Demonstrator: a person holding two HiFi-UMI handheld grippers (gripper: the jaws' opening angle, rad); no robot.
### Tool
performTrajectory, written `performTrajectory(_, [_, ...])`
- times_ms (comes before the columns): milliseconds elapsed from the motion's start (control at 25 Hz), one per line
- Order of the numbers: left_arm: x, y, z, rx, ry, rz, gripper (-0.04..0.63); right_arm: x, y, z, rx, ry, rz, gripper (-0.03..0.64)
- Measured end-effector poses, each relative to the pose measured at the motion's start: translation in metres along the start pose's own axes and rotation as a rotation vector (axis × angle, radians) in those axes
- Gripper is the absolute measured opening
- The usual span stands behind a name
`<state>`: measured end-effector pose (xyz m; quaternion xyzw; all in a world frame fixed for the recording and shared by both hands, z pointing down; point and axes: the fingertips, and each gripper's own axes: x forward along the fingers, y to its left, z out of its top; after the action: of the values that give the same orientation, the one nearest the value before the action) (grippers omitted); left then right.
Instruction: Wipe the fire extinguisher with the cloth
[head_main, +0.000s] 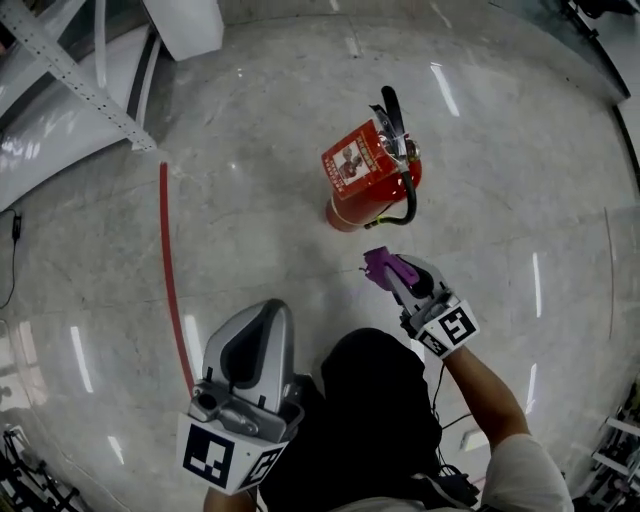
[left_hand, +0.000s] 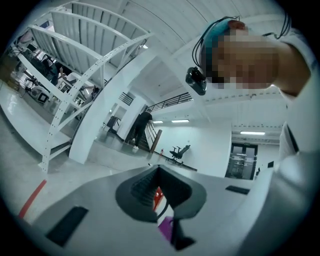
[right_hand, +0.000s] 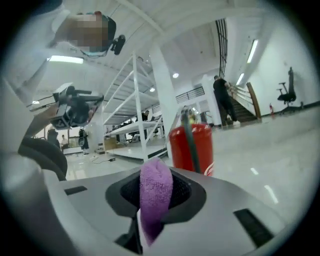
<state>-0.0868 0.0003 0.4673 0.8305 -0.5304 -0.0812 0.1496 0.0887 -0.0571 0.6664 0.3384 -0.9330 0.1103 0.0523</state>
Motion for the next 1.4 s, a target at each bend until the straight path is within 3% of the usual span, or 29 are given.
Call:
performTrajectory(240, [0.018, -0.027, 0.005, -0.004, -0.014, -0.055, 0.003, -0.032, -0.048, 0.145, -0.261, -0.202, -0.198, 0.067])
performTrajectory(360, [0.019, -0.036, 0.006, -0.004, -0.012, -0.058, 0.003, -0.007, -0.058, 0.194, -0.439, -0.248, -0.214, 0.067])
performTrajectory(480, [0.016, -0.039, 0.006, 0.011, -0.004, -0.053, 0.003, 0.029, -0.055, 0.210, -0.590, -0.230, -0.171, 0.067])
performTrajectory(600, [0.012, -0.037, 0.003, 0.009, -0.001, -0.035, 0.003, 0.054, -0.039, 0.196, -0.690, -0.184, -0.107, 0.067])
performTrajectory(720, [0.009, -0.036, 0.002, 0.007, 0.002, -0.020, 0.003, 0.057, -0.023, 0.156, -0.753, -0.089, -0.063, 0.067])
performTrajectory(800, [0.007, -0.036, 0.003, 0.013, 0.004, -0.018, 0.003, 0.053, -0.015, 0.138, -0.788, -0.086, -0.048, 0.067])
performTrajectory(1160, [0.011, -0.032, -0.002, 0.022, 0.010, -0.013, 0.004, 0.035, -0.010, 0.081, -0.803, -0.130, -0.076, 0.067])
performTrajectory(1400, [0.012, -0.036, -0.009, 0.021, 0.034, -0.017, 0.003, 0.048, -0.019, 0.004, -0.781, -0.032, -0.088, 0.067])
